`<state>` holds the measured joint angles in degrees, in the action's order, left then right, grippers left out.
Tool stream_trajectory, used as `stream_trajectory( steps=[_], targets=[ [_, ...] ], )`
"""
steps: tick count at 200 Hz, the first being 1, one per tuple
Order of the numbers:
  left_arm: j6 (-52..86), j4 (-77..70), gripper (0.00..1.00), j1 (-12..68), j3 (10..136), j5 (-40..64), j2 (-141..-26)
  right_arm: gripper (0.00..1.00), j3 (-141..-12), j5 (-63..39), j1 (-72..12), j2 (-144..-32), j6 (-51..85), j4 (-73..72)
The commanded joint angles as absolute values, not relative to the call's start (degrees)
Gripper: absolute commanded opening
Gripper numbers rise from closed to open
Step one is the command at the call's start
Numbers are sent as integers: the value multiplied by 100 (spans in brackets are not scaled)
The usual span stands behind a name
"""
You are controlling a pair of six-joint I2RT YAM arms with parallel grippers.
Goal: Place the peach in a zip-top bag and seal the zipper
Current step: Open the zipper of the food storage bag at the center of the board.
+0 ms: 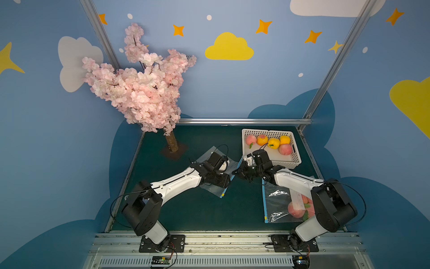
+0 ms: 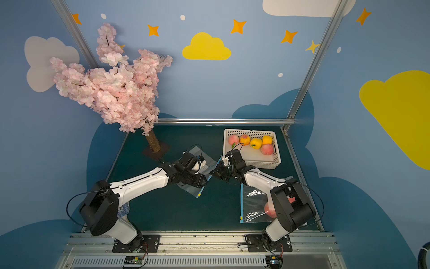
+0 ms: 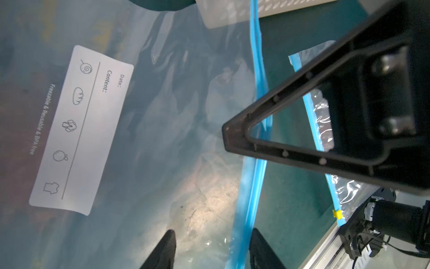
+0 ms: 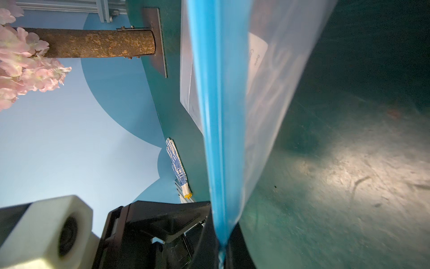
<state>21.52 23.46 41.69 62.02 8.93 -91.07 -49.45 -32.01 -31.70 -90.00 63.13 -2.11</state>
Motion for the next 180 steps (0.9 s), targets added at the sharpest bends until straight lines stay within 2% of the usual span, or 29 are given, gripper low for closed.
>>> stream_trajectory(
  steps=[1, 40, 66, 123, 180],
  targets=[
    [2055, 2325, 46, 4175, 6344, 709, -9201, 0, -5018, -3311, -3170, -8886, 6333, -89],
    [1971, 2370, 32, 4169, 6398, 703, -9262, 0, -5102, -3310, -3189, -8945, 6102, 166],
    [1961, 2382, 29, 4174, 6435, 797, -9314, 0, -5151, -3360, -3213, -9021, 5984, 269],
    [1909, 2355, 46, 4189, 6513, 1294, -9451, 0, -5186, -3443, -3234, -9071, 5978, 197],
    [2012, 2172, 56, 4165, 6492, 1294, -9372, 0, -5212, -3482, -3266, -9165, 5915, 231]
  ],
)
